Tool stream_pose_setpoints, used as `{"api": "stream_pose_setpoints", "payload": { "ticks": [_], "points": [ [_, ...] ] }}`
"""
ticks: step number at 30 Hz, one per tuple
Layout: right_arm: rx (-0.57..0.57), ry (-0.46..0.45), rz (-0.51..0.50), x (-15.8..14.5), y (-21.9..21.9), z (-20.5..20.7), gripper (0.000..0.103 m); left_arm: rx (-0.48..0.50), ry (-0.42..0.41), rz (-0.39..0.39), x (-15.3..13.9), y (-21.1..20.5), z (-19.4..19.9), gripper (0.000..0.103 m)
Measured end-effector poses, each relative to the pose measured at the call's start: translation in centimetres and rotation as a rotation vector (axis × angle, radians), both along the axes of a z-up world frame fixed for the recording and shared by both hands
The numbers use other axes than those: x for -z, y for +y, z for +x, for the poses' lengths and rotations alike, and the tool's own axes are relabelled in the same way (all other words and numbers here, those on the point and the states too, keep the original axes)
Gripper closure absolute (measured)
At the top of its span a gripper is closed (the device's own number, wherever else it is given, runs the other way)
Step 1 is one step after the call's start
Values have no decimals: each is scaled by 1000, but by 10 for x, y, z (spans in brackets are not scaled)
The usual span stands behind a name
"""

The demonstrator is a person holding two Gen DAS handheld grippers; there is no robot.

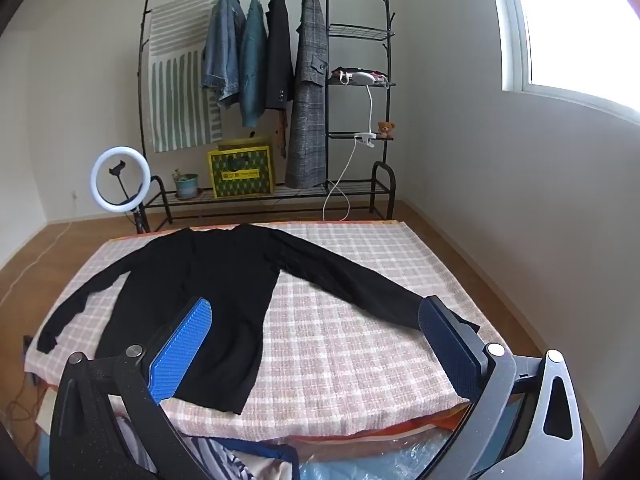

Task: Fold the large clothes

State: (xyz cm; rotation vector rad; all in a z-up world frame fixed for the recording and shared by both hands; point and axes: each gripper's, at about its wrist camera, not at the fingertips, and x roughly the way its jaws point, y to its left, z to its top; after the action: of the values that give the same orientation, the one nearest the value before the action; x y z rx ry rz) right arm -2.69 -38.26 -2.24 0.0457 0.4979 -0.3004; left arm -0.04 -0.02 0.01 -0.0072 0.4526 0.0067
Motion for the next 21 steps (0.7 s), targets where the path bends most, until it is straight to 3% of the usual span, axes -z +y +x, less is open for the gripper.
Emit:
{"api": "stream_pose_setpoints", "payload": {
  "ticks": [21],
  "points": [
    [-4, 10, 2, 2, 6, -2, 0, 17, 6, -1, 5, -3, 0, 0]
  ]
}}
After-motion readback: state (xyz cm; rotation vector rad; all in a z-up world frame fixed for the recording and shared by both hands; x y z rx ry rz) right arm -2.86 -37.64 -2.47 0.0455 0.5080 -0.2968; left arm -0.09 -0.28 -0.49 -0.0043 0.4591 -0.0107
